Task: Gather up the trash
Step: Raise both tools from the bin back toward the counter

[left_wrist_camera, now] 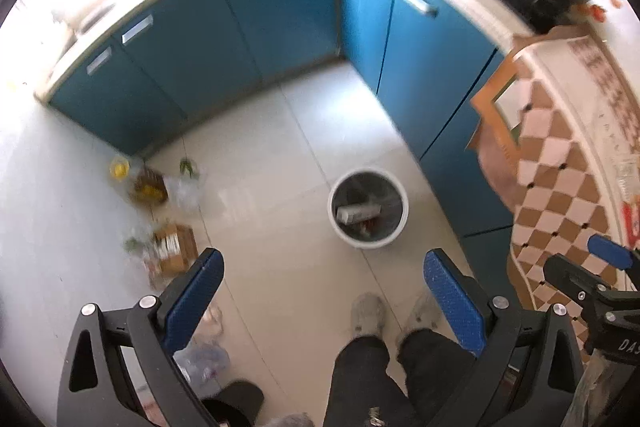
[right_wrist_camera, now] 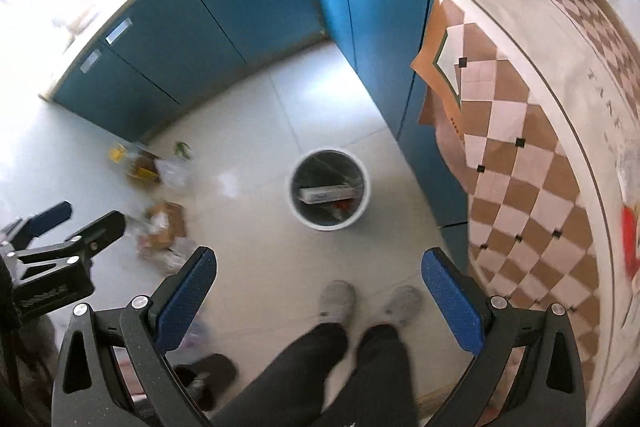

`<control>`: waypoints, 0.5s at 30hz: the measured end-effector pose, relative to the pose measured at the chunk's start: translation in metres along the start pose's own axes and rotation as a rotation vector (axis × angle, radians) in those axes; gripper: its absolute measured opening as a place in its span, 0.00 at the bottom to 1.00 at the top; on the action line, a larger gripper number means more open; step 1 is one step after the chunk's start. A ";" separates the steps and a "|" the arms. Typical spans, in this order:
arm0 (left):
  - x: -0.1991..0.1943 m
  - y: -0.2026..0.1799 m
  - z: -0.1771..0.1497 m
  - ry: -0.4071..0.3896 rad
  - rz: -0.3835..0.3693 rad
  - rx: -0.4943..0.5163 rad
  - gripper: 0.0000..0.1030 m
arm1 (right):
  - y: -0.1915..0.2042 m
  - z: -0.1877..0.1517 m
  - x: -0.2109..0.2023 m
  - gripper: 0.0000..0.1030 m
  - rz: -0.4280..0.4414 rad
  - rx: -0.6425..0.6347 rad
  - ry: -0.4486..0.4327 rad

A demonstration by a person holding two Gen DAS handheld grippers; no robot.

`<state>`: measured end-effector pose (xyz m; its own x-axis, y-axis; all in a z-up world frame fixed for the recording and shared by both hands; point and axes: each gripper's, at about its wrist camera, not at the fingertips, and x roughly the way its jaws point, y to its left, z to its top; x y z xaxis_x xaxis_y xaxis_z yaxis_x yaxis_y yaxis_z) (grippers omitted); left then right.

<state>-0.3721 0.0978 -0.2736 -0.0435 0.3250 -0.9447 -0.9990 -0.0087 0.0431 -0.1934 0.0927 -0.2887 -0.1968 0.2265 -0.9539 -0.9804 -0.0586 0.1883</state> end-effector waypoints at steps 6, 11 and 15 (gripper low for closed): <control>-0.048 -0.056 0.025 -0.138 0.011 0.080 1.00 | -0.051 -0.012 -0.068 1.00 0.089 0.189 -0.101; -0.082 -0.158 0.033 -0.231 0.045 0.192 1.00 | -0.156 -0.039 -0.126 1.00 0.032 0.407 -0.220; -0.089 -0.252 0.024 -0.206 -0.004 0.300 1.00 | -0.276 -0.090 -0.163 1.00 -0.117 0.646 -0.261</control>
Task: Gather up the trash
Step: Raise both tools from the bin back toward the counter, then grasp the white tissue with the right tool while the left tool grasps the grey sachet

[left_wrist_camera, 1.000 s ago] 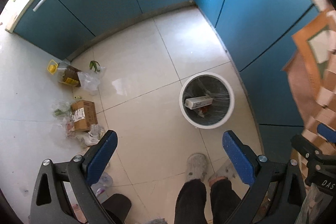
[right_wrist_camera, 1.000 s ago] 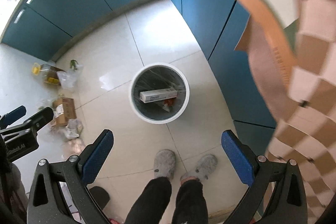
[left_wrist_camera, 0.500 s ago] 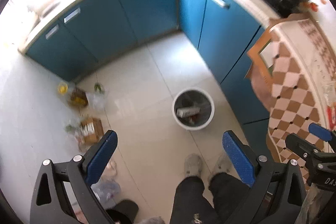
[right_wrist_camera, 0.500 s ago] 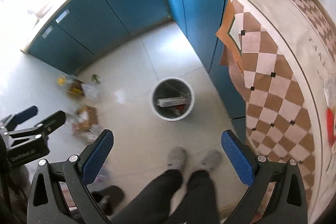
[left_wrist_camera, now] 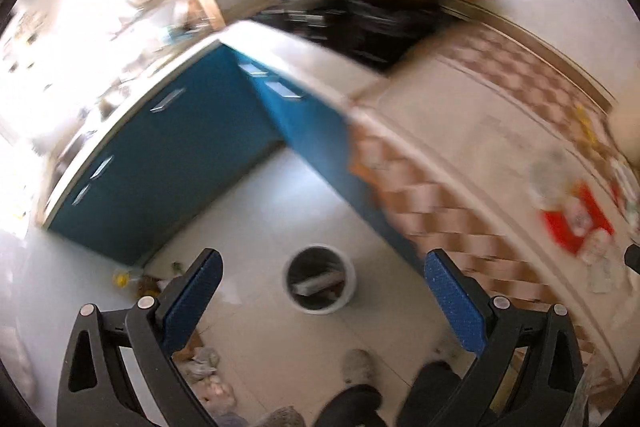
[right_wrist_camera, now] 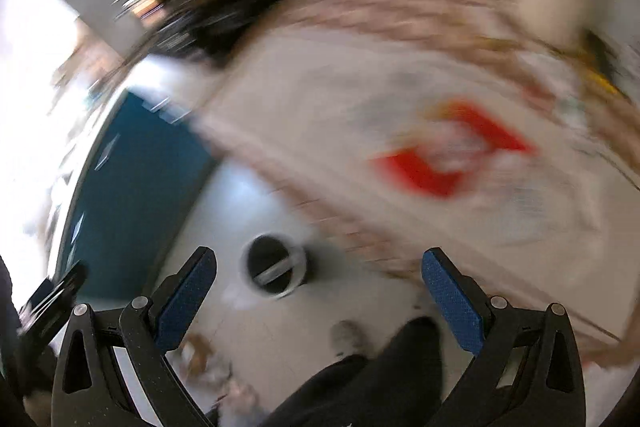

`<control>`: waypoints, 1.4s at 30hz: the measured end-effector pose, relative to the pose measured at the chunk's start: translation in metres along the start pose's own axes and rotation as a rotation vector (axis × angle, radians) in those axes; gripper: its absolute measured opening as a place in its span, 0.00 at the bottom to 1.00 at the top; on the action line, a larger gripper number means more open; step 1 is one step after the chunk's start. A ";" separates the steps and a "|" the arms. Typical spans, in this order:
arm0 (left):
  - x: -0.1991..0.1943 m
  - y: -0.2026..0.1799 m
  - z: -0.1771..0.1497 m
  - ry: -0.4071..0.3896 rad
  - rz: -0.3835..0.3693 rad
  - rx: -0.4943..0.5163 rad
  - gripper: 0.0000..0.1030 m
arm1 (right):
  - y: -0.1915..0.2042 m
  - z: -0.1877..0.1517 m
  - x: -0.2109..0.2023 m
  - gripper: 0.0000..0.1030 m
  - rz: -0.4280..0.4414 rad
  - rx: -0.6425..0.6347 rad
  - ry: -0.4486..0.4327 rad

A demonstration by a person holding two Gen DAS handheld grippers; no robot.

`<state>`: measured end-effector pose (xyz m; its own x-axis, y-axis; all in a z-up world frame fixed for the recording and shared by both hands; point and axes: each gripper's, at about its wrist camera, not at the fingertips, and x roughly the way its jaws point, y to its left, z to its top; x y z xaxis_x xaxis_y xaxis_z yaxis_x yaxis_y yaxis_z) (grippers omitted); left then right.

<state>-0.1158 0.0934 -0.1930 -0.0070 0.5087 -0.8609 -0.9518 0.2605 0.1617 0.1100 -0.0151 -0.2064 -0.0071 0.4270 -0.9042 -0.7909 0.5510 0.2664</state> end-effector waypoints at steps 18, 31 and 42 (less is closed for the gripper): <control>0.059 -0.343 -0.039 0.475 -0.423 0.267 0.84 | -0.297 0.025 0.059 0.19 -0.171 0.350 0.064; 0.069 -0.367 -0.030 0.389 -0.362 0.292 0.01 | -0.346 -0.004 0.023 0.15 -0.142 0.409 0.052; 0.003 -0.359 -0.029 0.245 -0.437 0.400 0.00 | -0.341 -0.008 -0.012 0.15 0.018 0.438 -0.028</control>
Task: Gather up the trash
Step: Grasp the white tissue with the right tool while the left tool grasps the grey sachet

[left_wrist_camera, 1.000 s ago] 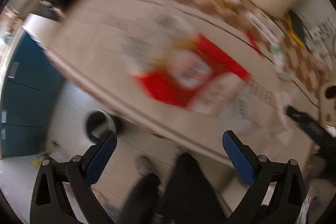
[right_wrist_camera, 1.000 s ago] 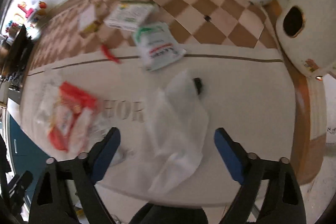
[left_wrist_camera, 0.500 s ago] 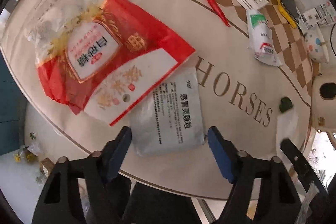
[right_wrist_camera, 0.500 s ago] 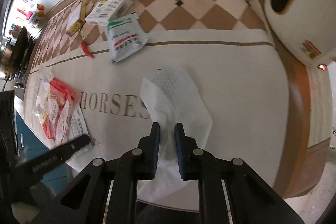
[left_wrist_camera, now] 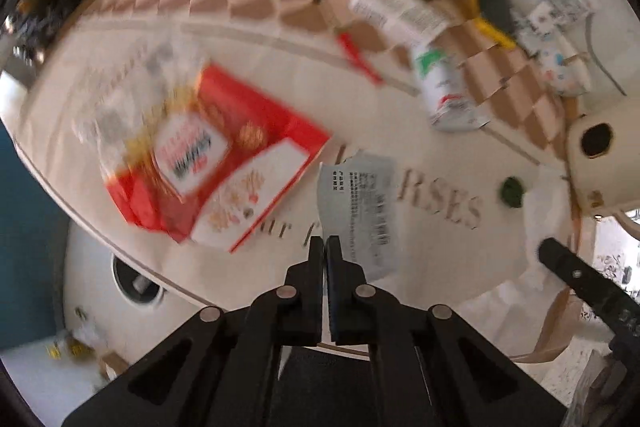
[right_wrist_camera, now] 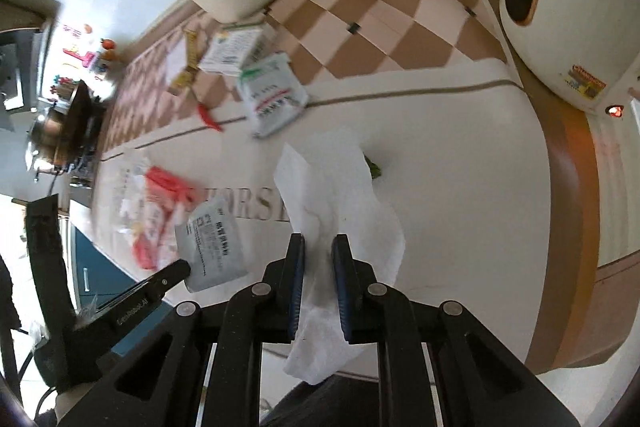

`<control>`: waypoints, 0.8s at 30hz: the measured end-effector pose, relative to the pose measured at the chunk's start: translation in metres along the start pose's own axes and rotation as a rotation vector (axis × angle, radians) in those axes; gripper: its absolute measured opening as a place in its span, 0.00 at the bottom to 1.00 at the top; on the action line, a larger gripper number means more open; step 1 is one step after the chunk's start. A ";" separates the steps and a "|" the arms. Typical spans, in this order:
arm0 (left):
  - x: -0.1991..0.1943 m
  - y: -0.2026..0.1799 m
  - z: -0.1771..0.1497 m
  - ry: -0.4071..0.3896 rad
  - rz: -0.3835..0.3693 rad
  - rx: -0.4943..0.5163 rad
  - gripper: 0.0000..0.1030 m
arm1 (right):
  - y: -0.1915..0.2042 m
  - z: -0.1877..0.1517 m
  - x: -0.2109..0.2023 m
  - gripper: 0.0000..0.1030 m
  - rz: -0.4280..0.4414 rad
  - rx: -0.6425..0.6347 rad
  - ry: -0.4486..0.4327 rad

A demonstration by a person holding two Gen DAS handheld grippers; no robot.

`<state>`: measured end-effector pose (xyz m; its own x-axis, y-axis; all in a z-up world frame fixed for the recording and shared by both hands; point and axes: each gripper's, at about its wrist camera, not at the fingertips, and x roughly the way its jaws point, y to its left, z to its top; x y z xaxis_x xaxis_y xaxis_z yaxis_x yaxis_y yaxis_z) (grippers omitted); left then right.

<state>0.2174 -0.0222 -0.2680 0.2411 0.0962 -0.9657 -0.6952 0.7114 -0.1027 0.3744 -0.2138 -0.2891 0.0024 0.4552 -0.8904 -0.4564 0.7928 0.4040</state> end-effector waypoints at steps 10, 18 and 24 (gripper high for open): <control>-0.075 0.021 0.018 -0.211 -0.027 0.032 0.00 | 0.025 -0.001 -0.040 0.13 0.005 -0.044 -0.096; 0.024 0.048 -0.001 0.077 -0.242 -0.078 0.09 | 0.034 -0.014 -0.050 0.12 -0.025 -0.022 -0.132; 0.052 0.042 -0.010 0.096 -0.252 -0.085 0.62 | 0.021 -0.015 -0.037 0.12 -0.067 0.000 -0.115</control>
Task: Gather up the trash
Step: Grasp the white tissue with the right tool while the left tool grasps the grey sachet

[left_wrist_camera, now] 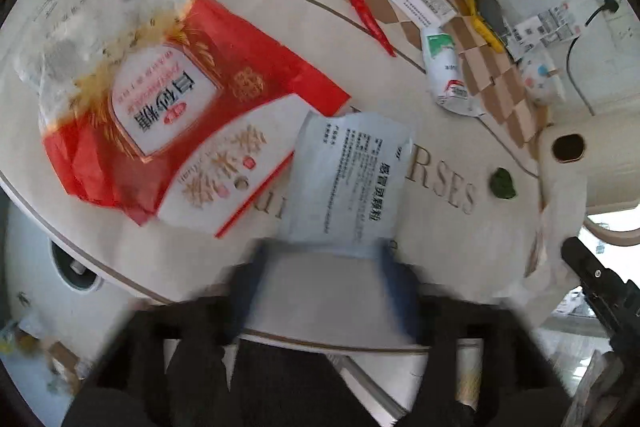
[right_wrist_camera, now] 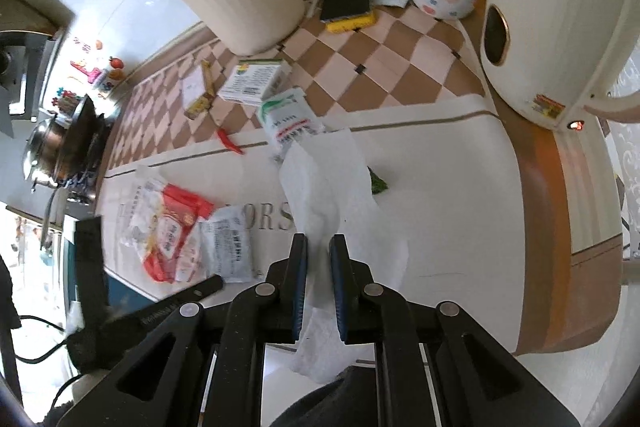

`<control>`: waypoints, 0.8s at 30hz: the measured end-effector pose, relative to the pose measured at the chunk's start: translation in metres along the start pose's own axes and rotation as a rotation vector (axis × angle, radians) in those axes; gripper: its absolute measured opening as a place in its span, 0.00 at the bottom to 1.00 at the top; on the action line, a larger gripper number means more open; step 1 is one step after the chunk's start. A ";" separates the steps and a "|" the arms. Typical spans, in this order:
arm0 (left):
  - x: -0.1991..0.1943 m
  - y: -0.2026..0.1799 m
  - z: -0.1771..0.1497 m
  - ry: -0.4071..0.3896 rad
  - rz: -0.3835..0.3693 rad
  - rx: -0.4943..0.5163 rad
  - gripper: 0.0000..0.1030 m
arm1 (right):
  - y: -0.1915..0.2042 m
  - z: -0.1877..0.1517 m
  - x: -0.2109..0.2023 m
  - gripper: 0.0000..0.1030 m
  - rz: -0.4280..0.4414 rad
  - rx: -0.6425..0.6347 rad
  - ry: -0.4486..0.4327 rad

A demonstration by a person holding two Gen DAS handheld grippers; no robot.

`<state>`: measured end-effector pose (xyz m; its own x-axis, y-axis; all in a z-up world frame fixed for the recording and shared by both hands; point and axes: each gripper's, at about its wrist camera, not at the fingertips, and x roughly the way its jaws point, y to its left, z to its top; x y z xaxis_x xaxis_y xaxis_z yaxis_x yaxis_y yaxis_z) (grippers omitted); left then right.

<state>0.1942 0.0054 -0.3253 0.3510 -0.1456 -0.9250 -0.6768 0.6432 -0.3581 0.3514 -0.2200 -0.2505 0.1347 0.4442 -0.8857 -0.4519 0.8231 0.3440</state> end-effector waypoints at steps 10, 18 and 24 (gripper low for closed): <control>0.024 -0.045 0.016 -0.049 0.243 0.152 0.32 | -0.019 0.003 0.038 0.12 -0.025 0.032 0.066; 0.002 -0.048 0.007 -0.083 0.222 0.228 0.00 | -0.016 0.007 0.032 0.12 -0.034 0.026 0.045; -0.064 -0.040 0.006 -0.217 0.178 0.236 0.00 | -0.004 0.008 0.016 0.12 -0.018 0.022 0.009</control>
<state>0.2028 -0.0060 -0.2516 0.3870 0.1308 -0.9128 -0.5810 0.8033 -0.1312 0.3624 -0.2132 -0.2631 0.1350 0.4263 -0.8945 -0.4303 0.8384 0.3346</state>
